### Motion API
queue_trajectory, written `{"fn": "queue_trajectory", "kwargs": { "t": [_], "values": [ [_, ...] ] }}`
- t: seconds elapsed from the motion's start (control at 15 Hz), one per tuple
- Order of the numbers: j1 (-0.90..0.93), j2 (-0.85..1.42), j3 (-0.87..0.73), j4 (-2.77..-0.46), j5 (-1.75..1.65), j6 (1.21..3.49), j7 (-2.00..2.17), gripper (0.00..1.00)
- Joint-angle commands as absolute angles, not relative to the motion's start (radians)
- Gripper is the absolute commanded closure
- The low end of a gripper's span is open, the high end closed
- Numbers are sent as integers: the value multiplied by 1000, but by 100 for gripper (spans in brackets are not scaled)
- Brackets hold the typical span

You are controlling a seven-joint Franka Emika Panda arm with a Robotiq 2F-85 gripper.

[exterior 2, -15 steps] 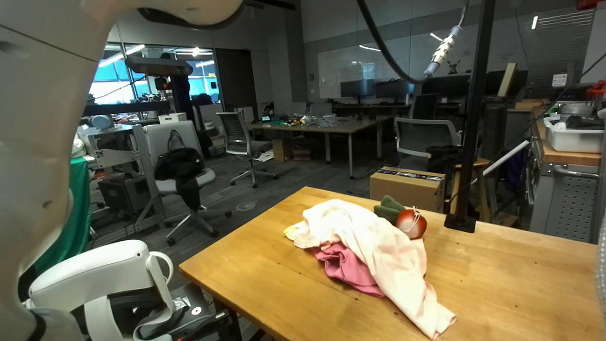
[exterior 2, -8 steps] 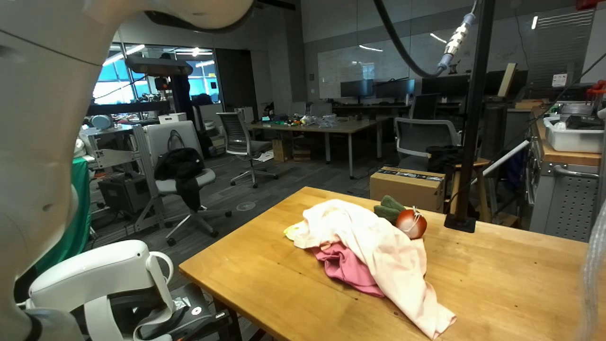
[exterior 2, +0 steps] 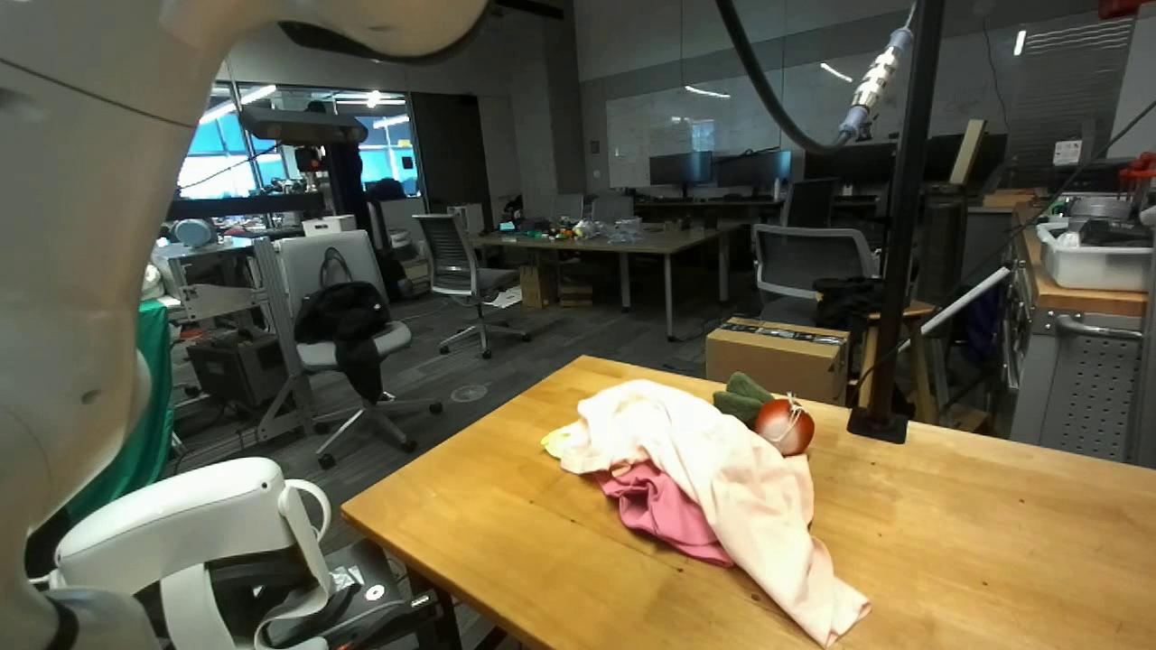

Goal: Move the white rope and radish to the right, move the peach shirt forwards, move the yellow towel and pink shirt to the left

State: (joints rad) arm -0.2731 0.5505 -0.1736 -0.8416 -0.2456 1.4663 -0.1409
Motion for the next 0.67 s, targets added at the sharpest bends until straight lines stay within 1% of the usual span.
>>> {"fn": "queue_trajectory", "kwargs": {
  "t": [0.0, 0.27, 0.6],
  "values": [
    [-276, 527, -174, -858, -251, 1454, -176, 0],
    [-257, 444, -162, -966, -246, 1460, -167, 0],
    [-216, 272, -97, -1213, -154, 1475, -150, 0]
  ]
}}
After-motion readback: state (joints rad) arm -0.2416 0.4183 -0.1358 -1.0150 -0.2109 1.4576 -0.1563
